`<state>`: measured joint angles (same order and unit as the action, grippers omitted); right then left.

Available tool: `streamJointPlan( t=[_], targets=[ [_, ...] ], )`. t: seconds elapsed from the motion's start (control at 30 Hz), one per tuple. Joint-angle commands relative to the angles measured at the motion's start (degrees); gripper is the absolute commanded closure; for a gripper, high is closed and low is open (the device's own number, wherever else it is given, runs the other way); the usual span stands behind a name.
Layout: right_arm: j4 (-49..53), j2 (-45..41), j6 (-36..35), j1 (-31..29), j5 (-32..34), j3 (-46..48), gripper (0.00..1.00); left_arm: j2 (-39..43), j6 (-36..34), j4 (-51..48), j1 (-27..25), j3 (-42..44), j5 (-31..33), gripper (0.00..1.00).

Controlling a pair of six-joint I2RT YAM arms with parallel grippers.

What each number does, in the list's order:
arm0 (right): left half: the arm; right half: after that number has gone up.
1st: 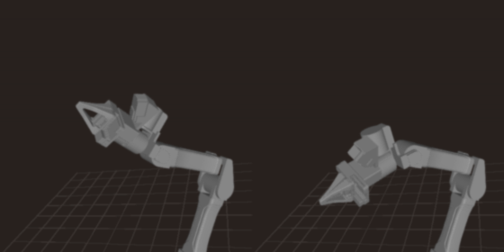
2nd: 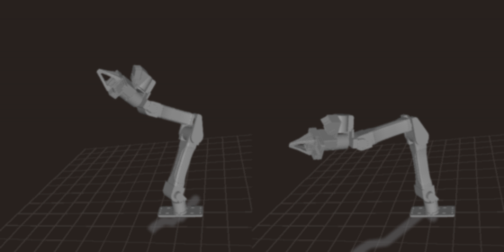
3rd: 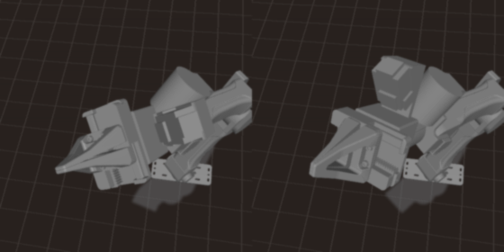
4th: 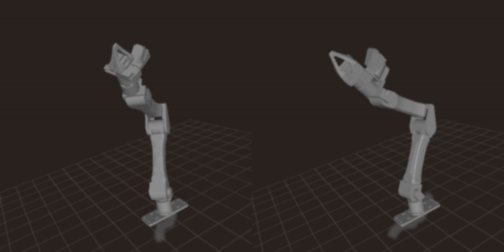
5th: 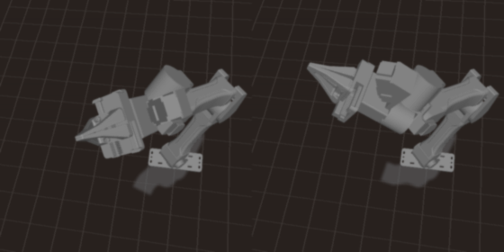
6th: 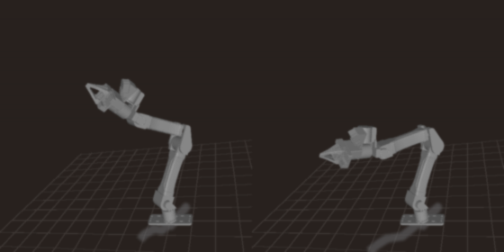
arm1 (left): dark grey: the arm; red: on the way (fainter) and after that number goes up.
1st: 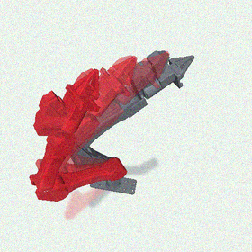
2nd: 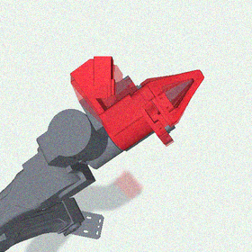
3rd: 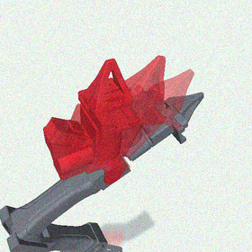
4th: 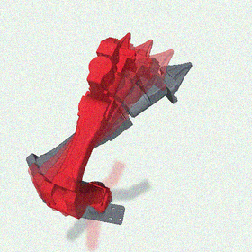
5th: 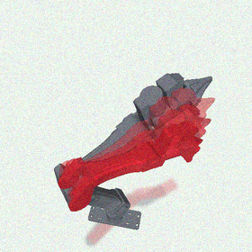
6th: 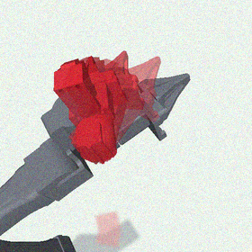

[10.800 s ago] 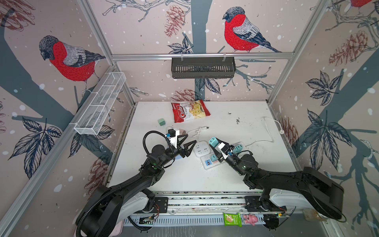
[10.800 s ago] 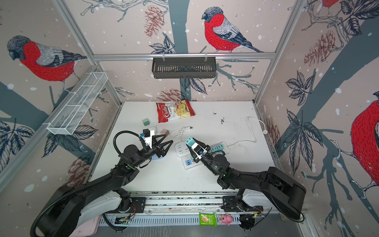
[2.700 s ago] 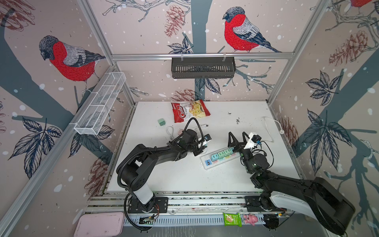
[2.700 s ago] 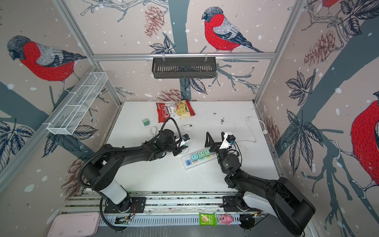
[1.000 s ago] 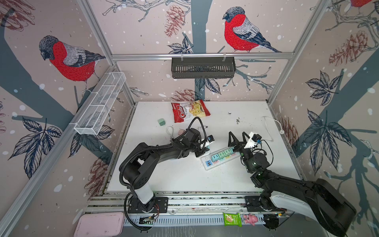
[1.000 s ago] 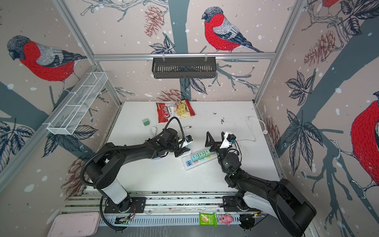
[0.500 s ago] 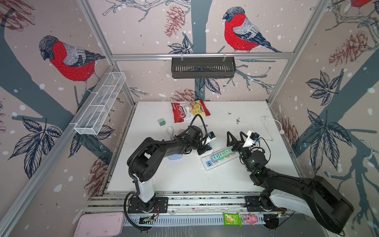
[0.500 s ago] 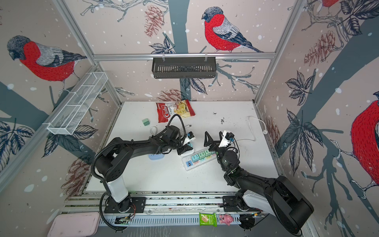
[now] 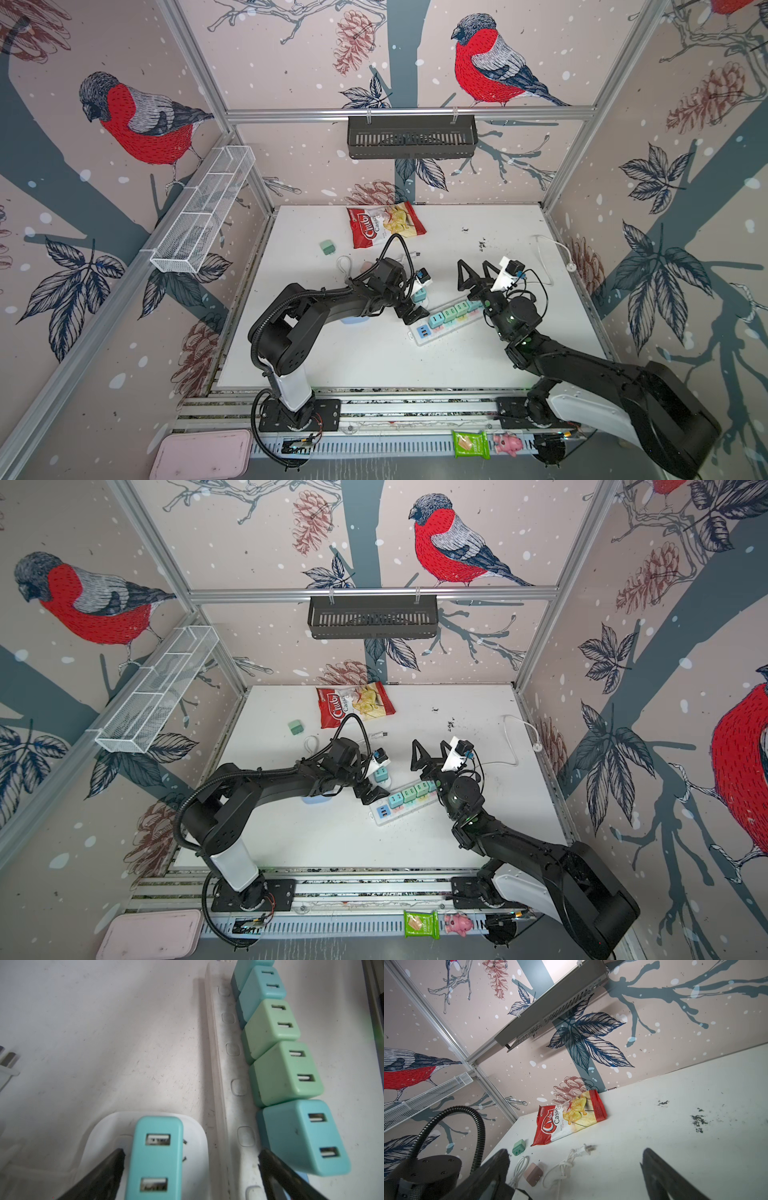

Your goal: Insert the plug

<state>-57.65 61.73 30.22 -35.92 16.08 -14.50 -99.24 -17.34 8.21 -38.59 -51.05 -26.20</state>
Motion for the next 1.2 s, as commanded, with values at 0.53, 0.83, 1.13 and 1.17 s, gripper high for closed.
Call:
streamJointPlan(
  t=[0.53, 0.83, 1.13, 1.17],
  targets=[
    [43.2, -0.7, 12.5, -4.7, 14.4, -26.2, 0.00, 26.1, 27.2, 28.6, 1.5, 22.4, 44.3, 0.03],
    [39.6, 2.8, 1.8, -2.9, 3.6, -27.0, 0.00, 33.9, 40.4, 36.4, -2.4, 26.5, 74.6, 0.03],
    [38.6, 9.8, -2.3, -5.1, -3.1, -30.5, 0.00, 44.6, 39.2, 42.1, -5.7, 31.2, 74.2, 0.02],
    [37.8, 11.7, -3.2, -6.0, -3.4, -30.5, 0.00, 47.0, 39.7, 39.5, -5.7, 31.2, 75.6, 0.02]
  ],
)
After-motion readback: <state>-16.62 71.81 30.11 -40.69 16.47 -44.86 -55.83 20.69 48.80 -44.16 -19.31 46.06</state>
